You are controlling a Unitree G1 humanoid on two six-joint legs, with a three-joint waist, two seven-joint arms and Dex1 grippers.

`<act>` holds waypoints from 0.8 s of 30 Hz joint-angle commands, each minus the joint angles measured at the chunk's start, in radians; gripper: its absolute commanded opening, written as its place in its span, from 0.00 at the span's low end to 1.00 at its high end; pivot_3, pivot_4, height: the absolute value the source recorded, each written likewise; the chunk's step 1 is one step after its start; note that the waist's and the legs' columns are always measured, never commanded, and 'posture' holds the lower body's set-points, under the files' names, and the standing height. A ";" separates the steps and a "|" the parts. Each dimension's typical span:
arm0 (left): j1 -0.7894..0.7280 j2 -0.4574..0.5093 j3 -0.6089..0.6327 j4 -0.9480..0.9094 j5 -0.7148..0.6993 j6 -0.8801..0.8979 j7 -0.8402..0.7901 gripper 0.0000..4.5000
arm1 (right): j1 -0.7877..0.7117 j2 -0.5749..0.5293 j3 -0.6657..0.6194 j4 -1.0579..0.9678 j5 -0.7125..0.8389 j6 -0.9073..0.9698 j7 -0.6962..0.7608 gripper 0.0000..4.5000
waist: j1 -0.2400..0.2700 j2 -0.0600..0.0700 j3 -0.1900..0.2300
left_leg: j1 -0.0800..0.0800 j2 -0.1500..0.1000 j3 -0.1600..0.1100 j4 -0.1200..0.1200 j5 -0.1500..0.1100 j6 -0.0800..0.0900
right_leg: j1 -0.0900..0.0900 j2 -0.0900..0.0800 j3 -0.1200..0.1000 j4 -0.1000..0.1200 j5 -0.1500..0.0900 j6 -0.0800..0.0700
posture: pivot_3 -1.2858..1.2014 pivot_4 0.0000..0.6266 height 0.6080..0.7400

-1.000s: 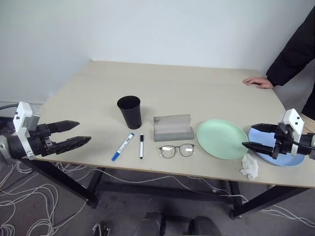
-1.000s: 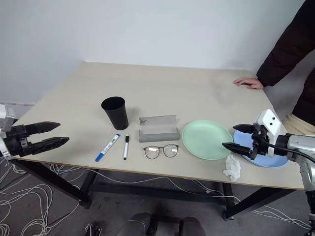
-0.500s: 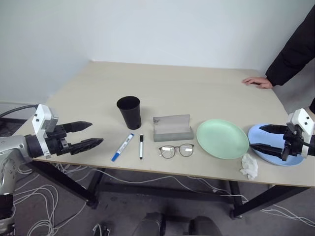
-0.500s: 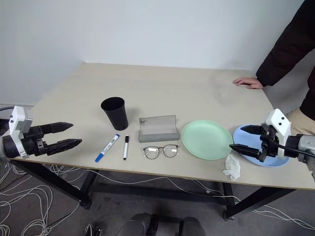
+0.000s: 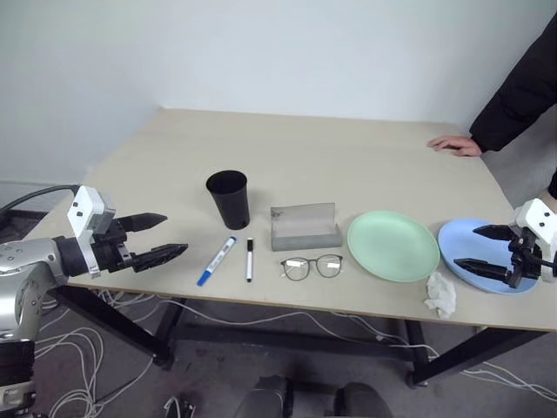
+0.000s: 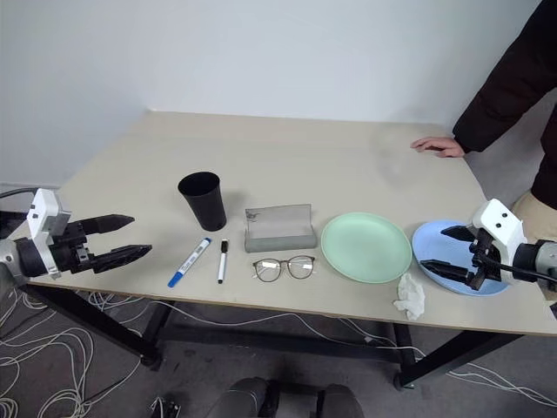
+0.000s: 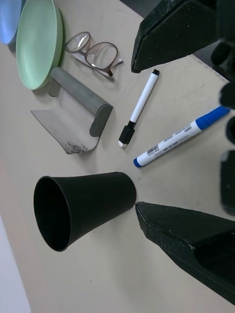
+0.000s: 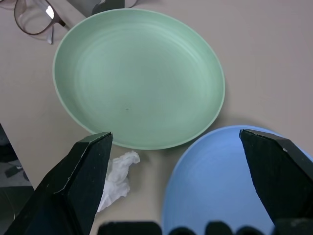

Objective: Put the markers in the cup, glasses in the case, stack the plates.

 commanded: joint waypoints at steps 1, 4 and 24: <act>-0.012 0.001 0.012 -0.008 0.002 -0.019 0.008 1.00 | -0.010 -0.024 -0.004 0.012 -0.027 -0.040 0.001 1.00 | 0.001 0.000 0.000 | 0.000 0.000 0.000 0.000 0.000 0.000 | 0.000 0.000 0.000 0.000 0.000 0.000 | 0.52 0.00 0.71; -0.004 -0.003 0.013 -0.013 0.002 -0.021 0.013 1.00 | 0.013 -0.030 0.005 0.053 -0.062 -0.081 0.000 1.00 | 0.002 0.000 0.000 | 0.000 0.000 0.000 0.000 0.000 0.000 | 0.000 0.000 0.000 0.000 0.000 0.000 | 0.52 0.00 0.71; 0.030 -0.031 0.012 -0.042 0.008 -0.020 0.064 1.00 | -0.028 0.023 0.109 0.302 -0.223 -0.279 -0.110 1.00 | 0.001 0.001 -0.001 | 0.001 0.000 0.000 0.000 0.000 0.000 | 0.001 0.000 -0.001 0.000 0.001 0.001 | 0.52 0.00 0.71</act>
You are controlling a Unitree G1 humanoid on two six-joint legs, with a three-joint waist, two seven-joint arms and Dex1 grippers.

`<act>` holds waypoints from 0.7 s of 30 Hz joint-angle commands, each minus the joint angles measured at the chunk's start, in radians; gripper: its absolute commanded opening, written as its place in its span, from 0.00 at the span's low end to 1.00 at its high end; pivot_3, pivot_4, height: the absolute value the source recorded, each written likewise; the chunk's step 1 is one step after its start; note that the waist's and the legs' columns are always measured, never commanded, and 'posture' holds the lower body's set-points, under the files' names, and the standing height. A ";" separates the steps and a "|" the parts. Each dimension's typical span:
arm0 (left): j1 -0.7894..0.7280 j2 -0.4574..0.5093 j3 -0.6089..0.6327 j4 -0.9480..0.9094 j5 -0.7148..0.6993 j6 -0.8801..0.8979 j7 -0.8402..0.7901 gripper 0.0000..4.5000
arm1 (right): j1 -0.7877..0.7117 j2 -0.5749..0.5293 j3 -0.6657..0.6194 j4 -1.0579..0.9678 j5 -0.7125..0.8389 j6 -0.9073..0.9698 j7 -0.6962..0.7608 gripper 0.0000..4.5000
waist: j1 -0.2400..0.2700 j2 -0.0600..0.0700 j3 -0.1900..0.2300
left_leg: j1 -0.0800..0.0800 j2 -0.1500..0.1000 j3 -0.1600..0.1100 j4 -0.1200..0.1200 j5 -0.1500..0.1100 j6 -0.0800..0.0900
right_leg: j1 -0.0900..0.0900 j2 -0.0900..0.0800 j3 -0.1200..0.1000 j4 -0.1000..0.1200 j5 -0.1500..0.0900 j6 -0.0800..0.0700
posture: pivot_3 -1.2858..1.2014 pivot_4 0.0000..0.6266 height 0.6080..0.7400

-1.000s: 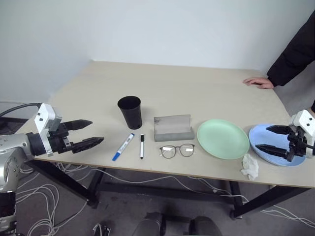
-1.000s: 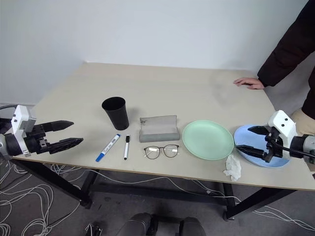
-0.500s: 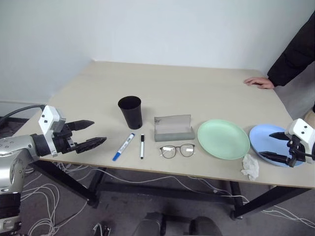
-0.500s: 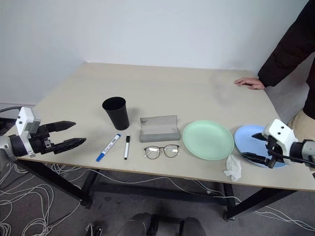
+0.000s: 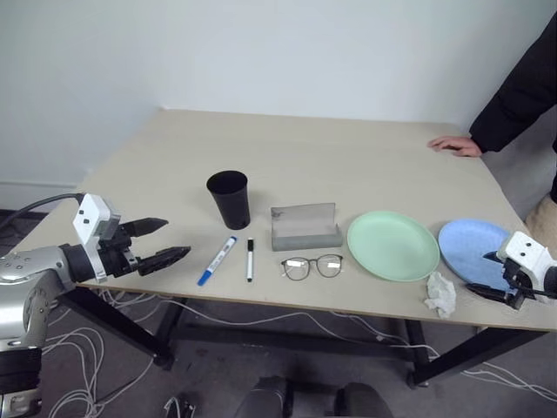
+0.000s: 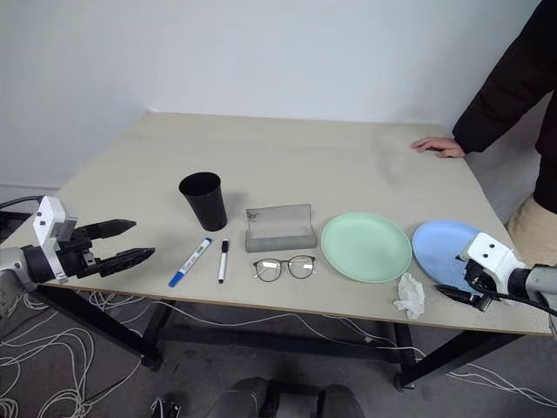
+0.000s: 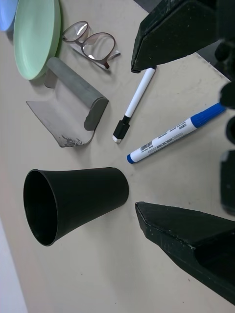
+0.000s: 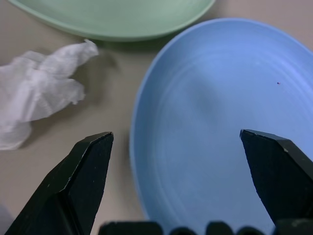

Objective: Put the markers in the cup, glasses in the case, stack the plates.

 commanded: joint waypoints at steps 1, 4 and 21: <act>-0.007 0.005 0.011 -0.023 0.004 -0.015 0.009 1.00 | -0.032 -0.003 -0.007 0.015 -0.011 -0.030 -0.011 1.00 | 0.000 0.000 0.000 | 0.000 0.000 0.000 0.000 0.000 0.000 | 0.000 0.000 0.000 0.000 0.000 0.000 | 0.52 0.00 0.71; -0.011 0.004 0.007 -0.021 0.007 -0.017 0.013 1.00 | -0.037 0.001 0.005 0.032 -0.017 -0.032 -0.013 1.00 | 0.001 0.000 0.000 | 0.000 0.000 0.000 0.000 0.000 0.000 | 0.000 0.000 0.000 0.000 0.000 0.000 | 0.52 0.00 0.71; -0.028 0.004 0.000 -0.015 0.013 -0.022 0.027 1.00 | -0.051 0.006 0.030 0.024 -0.009 -0.003 0.024 0.04 | 0.000 0.001 -0.001 | 0.001 0.000 0.000 0.000 0.000 0.000 | 0.001 0.000 0.000 0.000 0.000 0.000 | 0.52 0.00 0.71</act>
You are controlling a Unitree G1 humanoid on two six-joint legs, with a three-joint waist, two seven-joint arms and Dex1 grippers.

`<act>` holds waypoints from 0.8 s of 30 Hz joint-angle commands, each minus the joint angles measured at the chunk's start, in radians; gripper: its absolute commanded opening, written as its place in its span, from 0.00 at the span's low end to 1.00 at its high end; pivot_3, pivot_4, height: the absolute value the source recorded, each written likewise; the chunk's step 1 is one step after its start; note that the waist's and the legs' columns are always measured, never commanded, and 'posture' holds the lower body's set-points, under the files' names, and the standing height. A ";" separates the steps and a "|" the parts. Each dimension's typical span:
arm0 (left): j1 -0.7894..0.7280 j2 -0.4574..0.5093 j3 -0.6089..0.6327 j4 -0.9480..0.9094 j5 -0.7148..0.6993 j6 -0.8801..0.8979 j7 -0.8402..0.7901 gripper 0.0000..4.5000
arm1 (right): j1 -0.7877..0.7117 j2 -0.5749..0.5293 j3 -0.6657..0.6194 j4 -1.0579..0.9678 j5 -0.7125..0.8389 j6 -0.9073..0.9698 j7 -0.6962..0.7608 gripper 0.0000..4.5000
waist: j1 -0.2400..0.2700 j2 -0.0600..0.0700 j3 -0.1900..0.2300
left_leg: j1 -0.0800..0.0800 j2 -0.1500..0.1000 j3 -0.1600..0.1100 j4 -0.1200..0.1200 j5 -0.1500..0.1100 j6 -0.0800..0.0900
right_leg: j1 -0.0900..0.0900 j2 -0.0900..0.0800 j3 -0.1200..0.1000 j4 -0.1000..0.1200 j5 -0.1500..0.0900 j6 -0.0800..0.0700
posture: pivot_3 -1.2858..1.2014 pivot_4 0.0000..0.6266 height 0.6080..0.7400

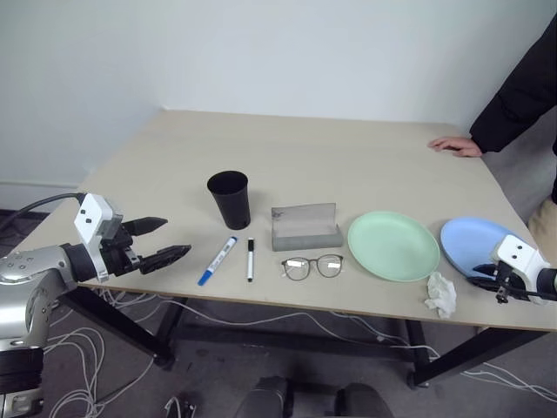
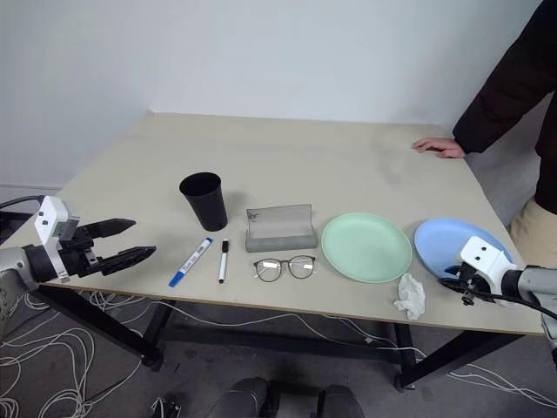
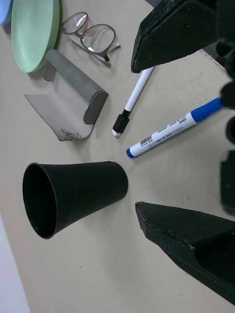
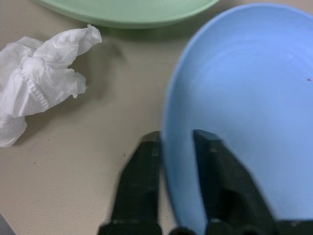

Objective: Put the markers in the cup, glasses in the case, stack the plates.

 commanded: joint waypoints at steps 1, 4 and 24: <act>-0.025 0.005 0.006 -0.017 0.003 -0.016 0.006 1.00 | -0.014 -0.004 -0.010 -0.022 0.005 0.002 0.007 0.01 | 0.000 0.000 0.000 | 0.000 0.000 0.000 0.000 0.000 0.000 | 0.000 0.000 0.000 0.000 0.000 0.000 | 0.52 0.00 0.71; -0.029 0.006 0.003 -0.016 0.004 -0.016 0.008 1.00 | -0.014 -0.005 0.000 -0.031 0.001 -0.001 0.019 0.01 | 0.000 0.000 0.000 | 0.000 0.000 0.000 0.000 0.000 0.000 | 0.001 0.000 0.000 0.000 0.000 0.000 | 0.52 0.00 0.71; -0.052 -0.003 -0.007 -0.011 0.004 -0.011 0.030 1.00 | -0.218 0.050 0.091 -0.354 0.027 -0.016 0.081 0.01 | 0.002 0.000 -0.001 | 0.002 0.000 0.001 0.000 0.000 0.000 | 0.000 0.000 0.000 0.000 0.002 0.000 | 0.52 0.00 0.71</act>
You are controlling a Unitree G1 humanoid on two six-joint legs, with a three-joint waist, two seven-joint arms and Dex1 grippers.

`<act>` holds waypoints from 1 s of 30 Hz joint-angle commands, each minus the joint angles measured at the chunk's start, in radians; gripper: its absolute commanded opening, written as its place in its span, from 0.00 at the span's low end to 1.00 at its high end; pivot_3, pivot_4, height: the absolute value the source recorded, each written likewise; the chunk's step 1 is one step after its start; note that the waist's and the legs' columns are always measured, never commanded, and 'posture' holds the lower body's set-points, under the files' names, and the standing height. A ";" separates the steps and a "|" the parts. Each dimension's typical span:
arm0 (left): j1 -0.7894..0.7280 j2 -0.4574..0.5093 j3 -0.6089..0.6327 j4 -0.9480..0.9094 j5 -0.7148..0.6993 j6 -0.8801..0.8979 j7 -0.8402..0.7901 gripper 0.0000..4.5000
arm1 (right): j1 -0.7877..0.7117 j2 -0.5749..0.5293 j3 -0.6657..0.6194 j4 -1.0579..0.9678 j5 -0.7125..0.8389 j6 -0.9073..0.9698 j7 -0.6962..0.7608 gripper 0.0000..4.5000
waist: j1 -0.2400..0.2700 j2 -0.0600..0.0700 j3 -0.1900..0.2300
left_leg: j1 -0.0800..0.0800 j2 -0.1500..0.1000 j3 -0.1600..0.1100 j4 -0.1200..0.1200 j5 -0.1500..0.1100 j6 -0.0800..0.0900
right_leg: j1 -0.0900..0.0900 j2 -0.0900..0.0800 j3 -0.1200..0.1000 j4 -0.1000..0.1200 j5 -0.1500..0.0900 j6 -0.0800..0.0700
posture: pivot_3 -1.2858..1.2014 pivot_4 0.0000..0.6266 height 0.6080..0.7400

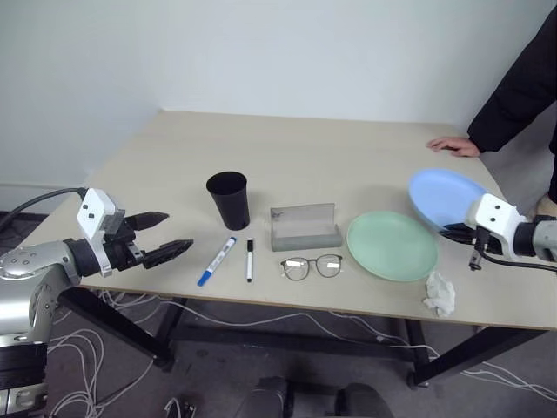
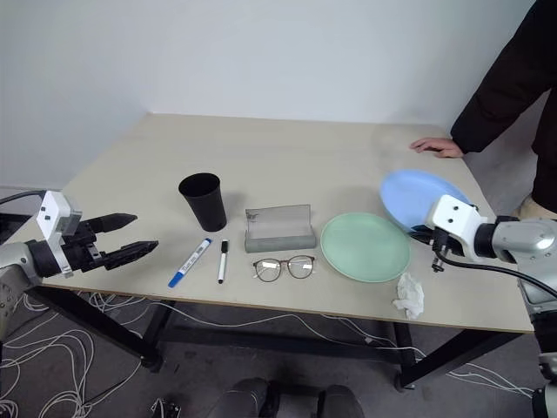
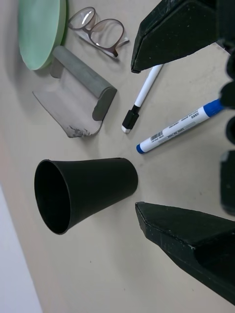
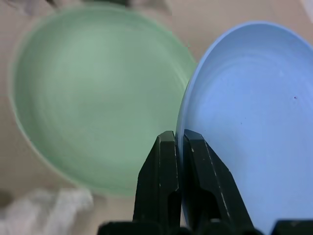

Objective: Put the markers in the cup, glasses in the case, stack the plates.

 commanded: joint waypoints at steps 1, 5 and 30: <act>-0.023 0.003 0.005 -0.011 0.005 -0.012 0.007 1.00 | -0.013 0.019 0.029 -0.104 0.022 0.004 0.035 0.01 | 0.000 0.000 0.000 | 0.000 0.000 0.000 0.000 0.000 0.000 | 0.000 0.000 0.000 0.000 0.000 0.000 | 0.52 0.00 0.71; -0.015 0.001 0.013 -0.022 -0.001 -0.008 0.013 1.00 | 0.046 0.049 0.082 -0.182 0.028 0.016 0.063 0.01 | 0.000 0.000 0.000 | 0.000 0.000 0.000 0.000 0.000 0.000 | 0.000 0.000 0.000 0.000 0.000 0.000 | 0.52 0.00 0.71; 0.020 -0.001 0.027 -0.060 -0.018 0.004 0.044 1.00 | 0.098 0.055 0.100 -0.160 0.039 0.012 0.083 0.39 | -0.001 -0.001 0.000 | 0.000 0.000 0.000 0.000 0.000 0.000 | 0.000 0.000 0.000 0.000 0.000 0.000 | 0.52 0.00 0.71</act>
